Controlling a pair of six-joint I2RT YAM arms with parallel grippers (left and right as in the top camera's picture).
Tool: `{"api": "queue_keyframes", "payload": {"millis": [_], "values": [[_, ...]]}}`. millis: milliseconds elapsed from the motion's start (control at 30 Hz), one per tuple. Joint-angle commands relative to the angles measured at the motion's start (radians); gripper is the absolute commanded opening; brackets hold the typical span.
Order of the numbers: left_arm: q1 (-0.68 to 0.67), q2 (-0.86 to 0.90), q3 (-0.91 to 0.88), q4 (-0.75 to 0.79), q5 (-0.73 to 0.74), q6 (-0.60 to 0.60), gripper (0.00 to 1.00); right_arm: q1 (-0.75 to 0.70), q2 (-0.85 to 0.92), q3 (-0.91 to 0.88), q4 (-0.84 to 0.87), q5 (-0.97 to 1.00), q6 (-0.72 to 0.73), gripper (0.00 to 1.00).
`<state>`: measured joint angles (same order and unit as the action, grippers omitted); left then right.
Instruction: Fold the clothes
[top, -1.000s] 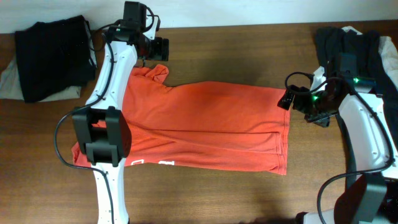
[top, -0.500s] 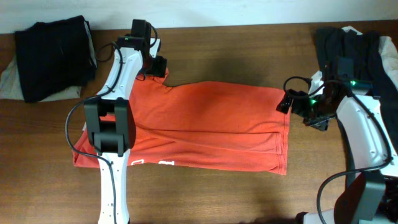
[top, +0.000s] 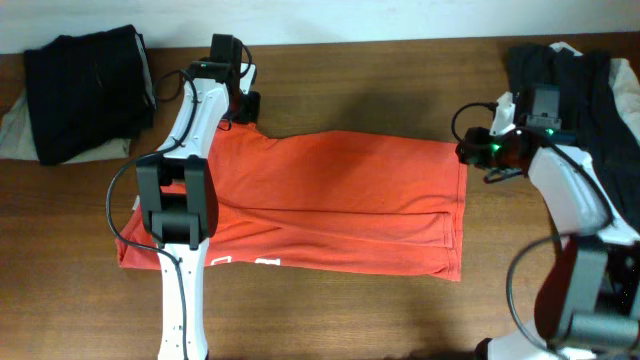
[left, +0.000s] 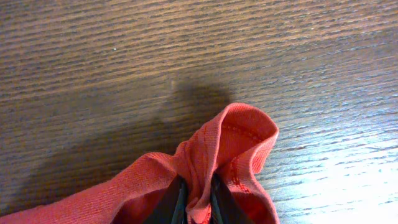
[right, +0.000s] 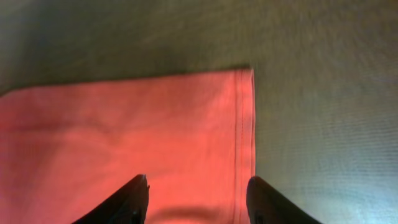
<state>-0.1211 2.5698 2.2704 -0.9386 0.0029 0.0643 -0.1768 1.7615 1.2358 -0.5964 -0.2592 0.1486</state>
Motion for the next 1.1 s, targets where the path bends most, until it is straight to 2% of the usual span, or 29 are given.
{"api": "queue_keyframes", "payload": {"millis": [0, 133, 367, 433, 533, 600, 667, 733, 933, 1067], "values": [[0.008, 0.017, 0.010, 0.004, -0.007, 0.005, 0.13, 0.002, 0.100, 0.010, 0.091, 0.029, -0.018, 0.54], [0.008, 0.017, 0.010, 0.003, -0.007, 0.005, 0.13, 0.002, 0.259, 0.099, 0.117, 0.118, -0.040, 0.55], [0.007, 0.017, 0.010, 0.011, -0.007, 0.000, 0.14, 0.043, 0.308, 0.118, 0.126, 0.186, -0.052, 0.53], [0.007, 0.017, 0.010, 0.018, -0.007, -0.007, 0.14, 0.059, 0.314, 0.118, 0.138, 0.193, -0.052, 0.42], [0.007, 0.017, 0.010, 0.022, -0.007, -0.007, 0.14, 0.066, 0.340, 0.118, 0.140, 0.194, -0.051, 0.35], [0.007, 0.017, 0.010, 0.022, -0.007, -0.007, 0.14, 0.066, 0.360, 0.118, 0.139, 0.237, -0.039, 0.16], [0.007, 0.017, 0.010, 0.022, -0.007, -0.008, 0.14, 0.066, 0.360, 0.123, 0.139, 0.246, -0.039, 0.10], [0.007, 0.009, 0.028, 0.012, -0.007, -0.027, 0.01, 0.064, 0.360, 0.175, 0.082, 0.246, -0.035, 0.04], [0.007, -0.087, 0.262, -0.167, -0.008, -0.026, 0.01, 0.064, 0.359, 0.385, -0.146, 0.257, 0.045, 0.04], [0.008, -0.138, 0.295, -0.291, -0.041, -0.044, 0.01, 0.064, 0.340, 0.465, -0.282, 0.257, 0.051, 0.04]]}}
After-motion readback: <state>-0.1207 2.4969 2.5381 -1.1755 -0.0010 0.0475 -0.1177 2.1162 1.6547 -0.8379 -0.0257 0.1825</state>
